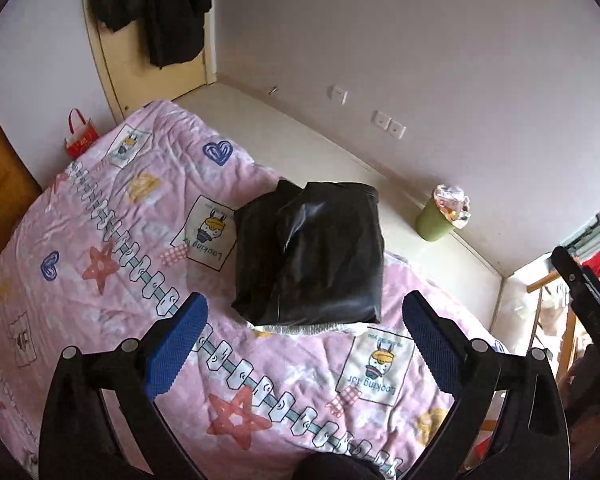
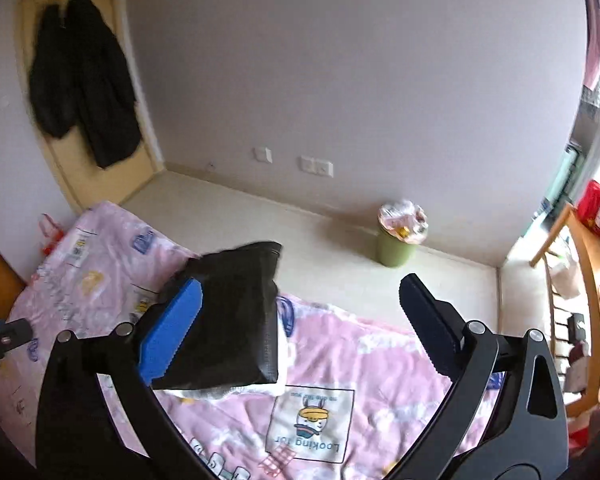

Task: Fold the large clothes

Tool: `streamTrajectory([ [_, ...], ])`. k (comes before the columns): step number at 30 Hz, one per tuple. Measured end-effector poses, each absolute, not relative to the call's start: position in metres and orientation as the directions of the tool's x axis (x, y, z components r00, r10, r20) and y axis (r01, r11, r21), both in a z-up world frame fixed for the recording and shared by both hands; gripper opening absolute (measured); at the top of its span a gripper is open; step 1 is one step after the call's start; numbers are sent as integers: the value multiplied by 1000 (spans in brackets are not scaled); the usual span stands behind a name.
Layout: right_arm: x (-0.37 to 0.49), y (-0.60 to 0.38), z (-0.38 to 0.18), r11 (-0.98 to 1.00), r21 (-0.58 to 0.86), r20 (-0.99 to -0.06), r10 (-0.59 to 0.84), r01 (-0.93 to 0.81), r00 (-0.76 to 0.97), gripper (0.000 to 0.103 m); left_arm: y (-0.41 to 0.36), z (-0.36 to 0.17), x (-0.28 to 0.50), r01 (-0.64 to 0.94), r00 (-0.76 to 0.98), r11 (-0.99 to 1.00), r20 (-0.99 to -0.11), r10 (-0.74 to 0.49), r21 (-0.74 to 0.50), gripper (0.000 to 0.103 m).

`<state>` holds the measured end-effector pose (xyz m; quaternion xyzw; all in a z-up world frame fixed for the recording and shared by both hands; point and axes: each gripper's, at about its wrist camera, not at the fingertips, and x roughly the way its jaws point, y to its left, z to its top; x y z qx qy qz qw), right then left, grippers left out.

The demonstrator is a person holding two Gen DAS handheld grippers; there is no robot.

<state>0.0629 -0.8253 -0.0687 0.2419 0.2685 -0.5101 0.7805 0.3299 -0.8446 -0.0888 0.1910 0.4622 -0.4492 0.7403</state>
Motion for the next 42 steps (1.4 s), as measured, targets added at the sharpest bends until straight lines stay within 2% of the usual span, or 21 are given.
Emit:
streamTrajectory([
  [2, 56, -816, -60, 415, 191, -695, -583, 890, 421, 97, -838, -83, 324, 837, 136, 521, -861, -490, -165, 95],
  [4, 50, -806, -55, 401, 211, -709, -565, 891, 422, 97, -833, -77, 316, 847, 115, 498, -851, -512, -185, 95],
  [11, 50, -774, -51, 401, 140, -733, -572, 905, 367, 97, -824, -67, 279, 891, 206, 451, -848, -488, -43, 95],
  [17, 51, -761, -61, 411, 135, -751, -551, 902, 364, 97, -814, -57, 275, 873, 202, 484, -855, -479, -65, 95],
  [33, 62, -762, -46, 403, 112, -736, -581, 908, 348, 97, -808, -30, 267, 878, 296, 477, -820, -490, 32, 95],
  [42, 63, -757, -43, 400, 83, -757, -571, 913, 319, 97, -801, -36, 276, 876, 271, 483, -835, -479, 7, 95],
])
